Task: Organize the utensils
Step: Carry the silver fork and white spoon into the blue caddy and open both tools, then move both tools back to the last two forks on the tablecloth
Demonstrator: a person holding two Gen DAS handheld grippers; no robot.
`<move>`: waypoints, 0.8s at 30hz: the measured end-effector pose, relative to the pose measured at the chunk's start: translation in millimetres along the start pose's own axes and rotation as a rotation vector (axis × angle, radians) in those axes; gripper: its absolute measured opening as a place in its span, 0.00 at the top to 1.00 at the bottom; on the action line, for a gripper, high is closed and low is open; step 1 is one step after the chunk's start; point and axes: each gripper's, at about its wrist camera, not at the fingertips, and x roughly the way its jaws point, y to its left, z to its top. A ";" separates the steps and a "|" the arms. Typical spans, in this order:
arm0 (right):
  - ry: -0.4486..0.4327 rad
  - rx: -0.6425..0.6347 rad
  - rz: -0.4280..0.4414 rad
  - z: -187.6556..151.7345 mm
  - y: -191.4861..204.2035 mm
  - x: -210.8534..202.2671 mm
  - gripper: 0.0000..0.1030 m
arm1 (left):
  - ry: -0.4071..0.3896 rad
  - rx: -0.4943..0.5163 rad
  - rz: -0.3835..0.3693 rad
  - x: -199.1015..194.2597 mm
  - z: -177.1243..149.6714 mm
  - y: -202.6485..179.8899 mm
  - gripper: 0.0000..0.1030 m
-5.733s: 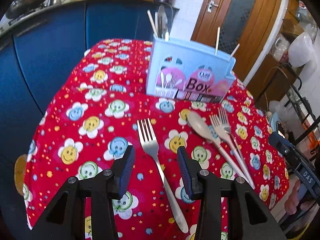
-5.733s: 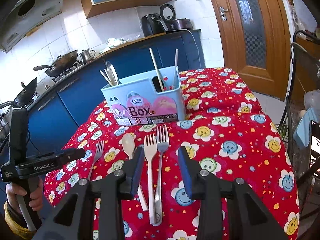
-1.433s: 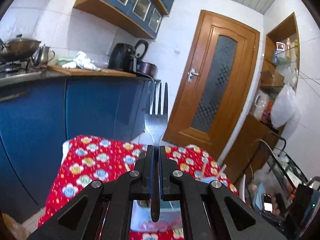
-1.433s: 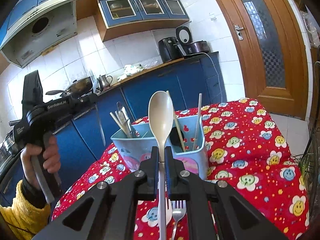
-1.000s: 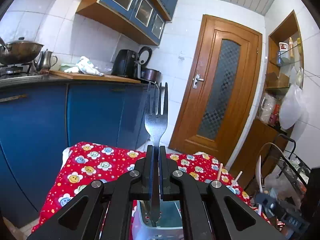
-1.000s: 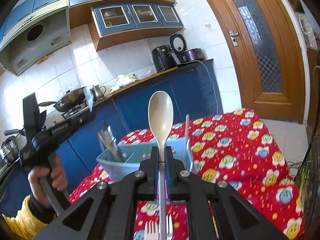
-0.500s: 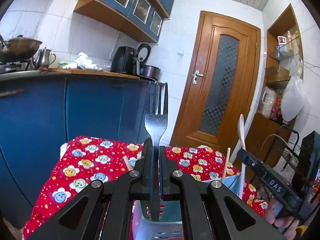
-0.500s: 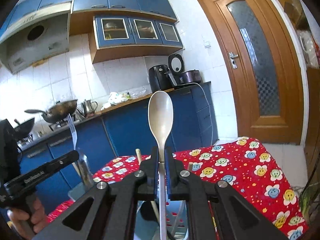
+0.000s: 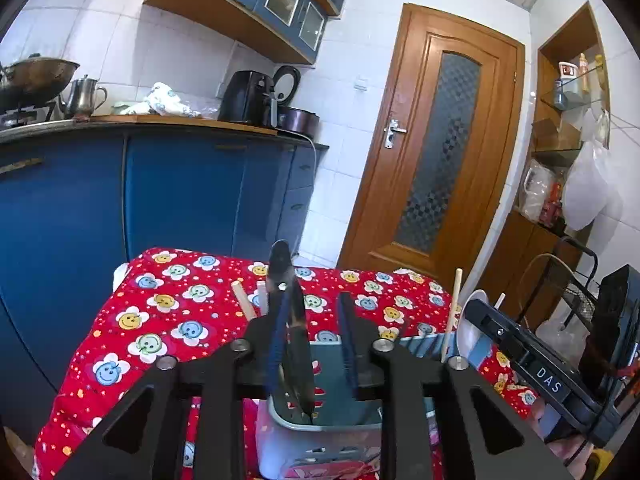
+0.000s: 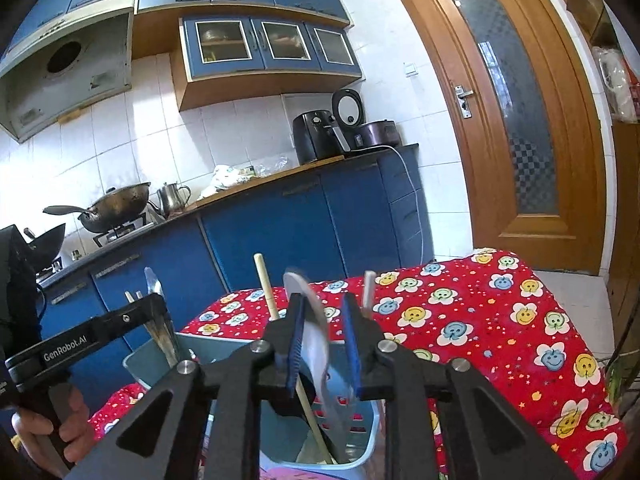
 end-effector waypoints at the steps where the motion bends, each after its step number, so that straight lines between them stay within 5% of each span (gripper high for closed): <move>1: -0.002 -0.001 0.002 0.4 0.7 -0.5 0.79 | 0.002 0.004 0.003 -0.4 0.3 -1.1 0.72; 11: -0.017 0.003 0.016 10.1 8.9 -14.9 0.77 | 0.019 0.000 -0.002 -12.0 6.5 -6.2 0.72; 24: 0.067 0.081 -0.004 16.8 6.3 -51.3 0.77 | 0.059 0.019 0.018 -47.4 6.3 -14.8 0.68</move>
